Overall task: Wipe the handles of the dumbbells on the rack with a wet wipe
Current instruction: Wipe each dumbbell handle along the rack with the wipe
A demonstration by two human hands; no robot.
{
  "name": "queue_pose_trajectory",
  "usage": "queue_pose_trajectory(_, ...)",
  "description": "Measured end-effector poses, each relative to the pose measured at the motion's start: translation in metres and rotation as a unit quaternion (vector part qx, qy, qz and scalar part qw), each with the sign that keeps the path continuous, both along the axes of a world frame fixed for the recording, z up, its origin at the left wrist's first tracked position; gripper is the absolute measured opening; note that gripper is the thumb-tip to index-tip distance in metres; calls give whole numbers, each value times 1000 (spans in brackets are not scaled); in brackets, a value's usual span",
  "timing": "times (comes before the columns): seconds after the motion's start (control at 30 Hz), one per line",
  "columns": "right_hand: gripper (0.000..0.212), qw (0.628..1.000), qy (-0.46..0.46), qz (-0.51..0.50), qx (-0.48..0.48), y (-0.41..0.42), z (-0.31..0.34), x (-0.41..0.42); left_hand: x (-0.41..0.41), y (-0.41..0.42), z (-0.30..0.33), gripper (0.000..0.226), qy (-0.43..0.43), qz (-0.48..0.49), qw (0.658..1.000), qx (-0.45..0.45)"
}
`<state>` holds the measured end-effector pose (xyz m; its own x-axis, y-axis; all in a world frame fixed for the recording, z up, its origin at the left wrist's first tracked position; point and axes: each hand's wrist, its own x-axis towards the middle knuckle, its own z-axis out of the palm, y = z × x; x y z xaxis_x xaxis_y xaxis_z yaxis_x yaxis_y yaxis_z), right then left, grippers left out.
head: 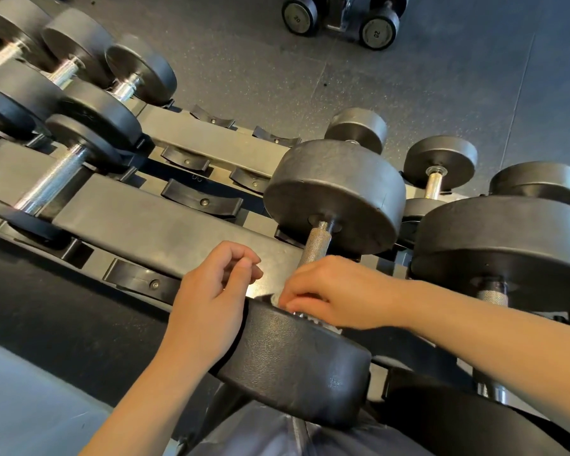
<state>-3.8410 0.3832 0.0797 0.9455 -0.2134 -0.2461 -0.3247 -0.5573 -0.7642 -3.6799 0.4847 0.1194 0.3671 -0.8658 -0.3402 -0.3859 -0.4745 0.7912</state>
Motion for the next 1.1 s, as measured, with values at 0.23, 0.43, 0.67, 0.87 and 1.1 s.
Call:
queue_pose_trajectory(0.23, 30, 945, 137, -67, -290, -22, -5, 2, 0, 0, 1, 17, 4, -3, 1000, 8)
queue_pose_trajectory(0.43, 18, 991, 13, -87, -104, -6, -11, -3, -2, -1, 4, 12, 11, 9, 1000, 11)
queue_pose_trajectory(0.67, 35, 974, 30, -22, -223, -14, -6, -6, -3, -1, 4, 10, 11, 10, 1000, 22)
queue_pose_trajectory(0.87, 25, 955, 90, -131, -250, -26, -16, -6, -3, 0, 3, 4, -3, 8, 1000, 19)
queue_pose_trajectory(1.1, 13, 991, -7, -119, -55, -4, -10, -7, -2, 0, 3, 5, -16, -1, 1000, 18)
